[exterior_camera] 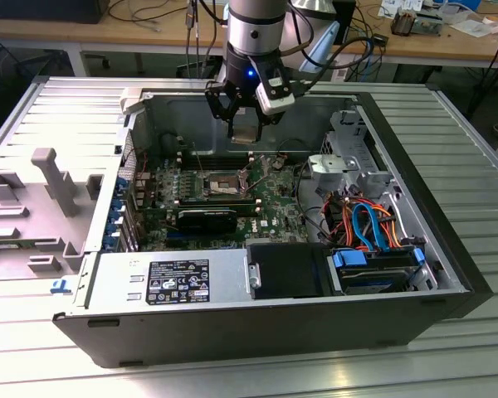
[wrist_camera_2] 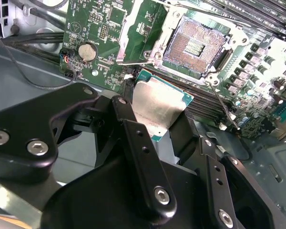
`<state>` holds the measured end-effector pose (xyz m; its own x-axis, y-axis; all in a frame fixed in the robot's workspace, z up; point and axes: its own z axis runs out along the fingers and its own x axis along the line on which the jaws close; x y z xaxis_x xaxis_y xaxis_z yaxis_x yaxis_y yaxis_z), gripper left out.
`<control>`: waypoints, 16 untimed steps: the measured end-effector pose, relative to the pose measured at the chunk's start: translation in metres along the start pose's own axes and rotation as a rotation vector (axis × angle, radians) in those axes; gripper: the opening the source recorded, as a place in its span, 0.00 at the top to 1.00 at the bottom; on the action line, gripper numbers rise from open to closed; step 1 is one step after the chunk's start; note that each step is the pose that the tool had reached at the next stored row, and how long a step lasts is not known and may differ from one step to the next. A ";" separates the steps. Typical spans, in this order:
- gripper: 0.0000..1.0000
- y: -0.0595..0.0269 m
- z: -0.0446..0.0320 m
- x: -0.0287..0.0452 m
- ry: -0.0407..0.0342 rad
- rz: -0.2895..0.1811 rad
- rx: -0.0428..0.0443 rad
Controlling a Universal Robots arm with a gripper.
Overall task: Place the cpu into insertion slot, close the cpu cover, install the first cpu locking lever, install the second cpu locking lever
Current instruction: 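Place the cpu into insertion slot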
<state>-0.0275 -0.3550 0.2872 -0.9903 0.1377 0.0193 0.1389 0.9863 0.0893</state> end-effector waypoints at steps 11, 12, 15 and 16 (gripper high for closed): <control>0.46 0.0000 0.0001 0.0000 -0.0008 0.009 -0.0001; 0.46 0.0000 0.0002 0.0000 -0.0009 0.010 -0.0002; 0.46 0.0000 0.0002 0.0000 -0.0011 0.012 -0.0002; 0.46 0.0000 0.0002 0.0000 -0.0011 0.013 -0.0002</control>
<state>-0.0275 -0.3550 0.2870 -0.9885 0.1501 0.0193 0.1513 0.9844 0.0893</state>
